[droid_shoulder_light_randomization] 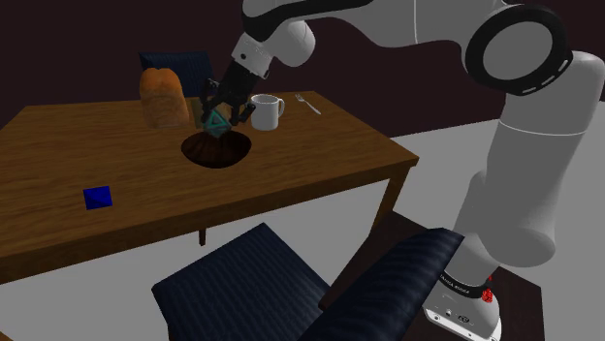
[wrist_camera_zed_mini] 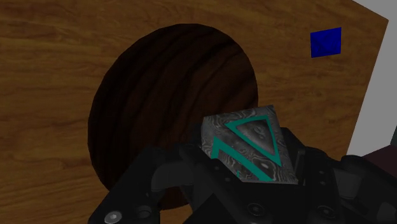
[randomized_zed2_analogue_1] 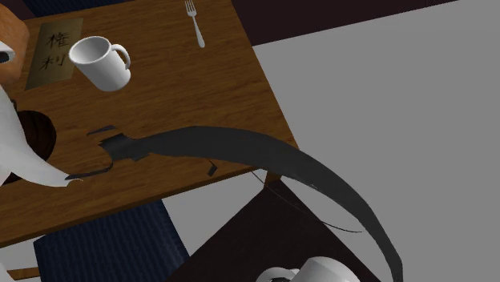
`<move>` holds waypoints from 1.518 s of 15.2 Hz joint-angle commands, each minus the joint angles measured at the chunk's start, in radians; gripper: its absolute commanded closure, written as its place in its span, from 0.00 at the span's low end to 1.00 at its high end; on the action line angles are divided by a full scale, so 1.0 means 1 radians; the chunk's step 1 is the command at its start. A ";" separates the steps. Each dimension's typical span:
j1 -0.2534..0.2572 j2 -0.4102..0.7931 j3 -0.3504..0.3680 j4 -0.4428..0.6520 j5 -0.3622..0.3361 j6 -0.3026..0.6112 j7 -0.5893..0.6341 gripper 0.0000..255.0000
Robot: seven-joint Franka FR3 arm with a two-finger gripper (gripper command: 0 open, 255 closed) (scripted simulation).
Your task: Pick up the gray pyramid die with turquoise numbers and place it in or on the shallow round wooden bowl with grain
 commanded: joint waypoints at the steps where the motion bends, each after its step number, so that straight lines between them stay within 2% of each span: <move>1: 0.000 0.006 0.001 -0.017 0.008 0.020 -0.015 1.00; 9: 0.000 0.006 0.001 -0.017 0.008 0.020 -0.015 1.00; 10: 0.000 0.006 0.001 -0.017 0.008 0.020 -0.015 0.00; 15: 0.000 0.006 0.001 -0.017 0.008 0.020 -0.015 0.00; 19: -0.027 -0.048 -0.020 0.015 -0.013 -0.077 -0.003 0.00; 23: -0.027 -0.048 -0.020 0.015 -0.013 -0.077 -0.003 0.00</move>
